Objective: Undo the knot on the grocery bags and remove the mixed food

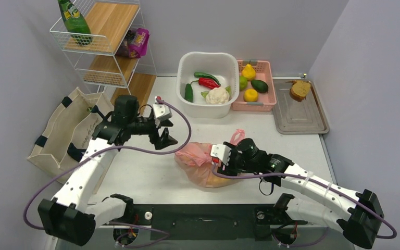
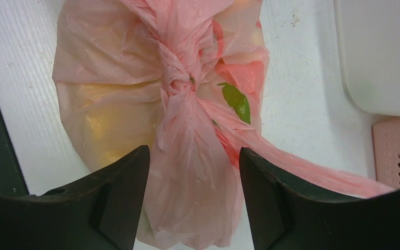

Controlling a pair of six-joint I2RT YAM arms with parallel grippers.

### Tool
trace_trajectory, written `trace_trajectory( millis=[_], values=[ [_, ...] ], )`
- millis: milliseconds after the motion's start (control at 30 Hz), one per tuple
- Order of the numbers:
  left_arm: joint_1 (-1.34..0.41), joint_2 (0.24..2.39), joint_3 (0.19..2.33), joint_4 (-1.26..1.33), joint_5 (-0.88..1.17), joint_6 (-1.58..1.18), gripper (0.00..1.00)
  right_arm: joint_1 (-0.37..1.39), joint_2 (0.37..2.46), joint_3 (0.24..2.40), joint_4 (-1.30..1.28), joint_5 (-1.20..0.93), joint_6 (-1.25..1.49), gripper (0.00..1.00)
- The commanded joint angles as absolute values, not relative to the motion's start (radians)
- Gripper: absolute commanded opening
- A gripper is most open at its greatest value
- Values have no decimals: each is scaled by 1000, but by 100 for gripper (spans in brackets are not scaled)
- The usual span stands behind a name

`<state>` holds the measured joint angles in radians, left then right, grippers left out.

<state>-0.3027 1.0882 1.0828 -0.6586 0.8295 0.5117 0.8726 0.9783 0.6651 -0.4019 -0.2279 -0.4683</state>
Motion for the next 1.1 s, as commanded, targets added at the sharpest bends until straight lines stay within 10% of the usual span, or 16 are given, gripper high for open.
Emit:
trace_trajectory(
  millis=[0, 300, 1067],
  values=[
    [-362, 1214, 1149, -635, 913, 581, 74, 893, 935, 597, -259, -203, -542, 59],
    [-525, 1366, 1239, -884, 851, 1146, 46, 907, 814, 453, -55, -116, -678, 2],
    [-676, 1455, 1137, -565, 828, 1125, 57, 957, 714, 274, 285, -19, -876, 0]
  ],
)
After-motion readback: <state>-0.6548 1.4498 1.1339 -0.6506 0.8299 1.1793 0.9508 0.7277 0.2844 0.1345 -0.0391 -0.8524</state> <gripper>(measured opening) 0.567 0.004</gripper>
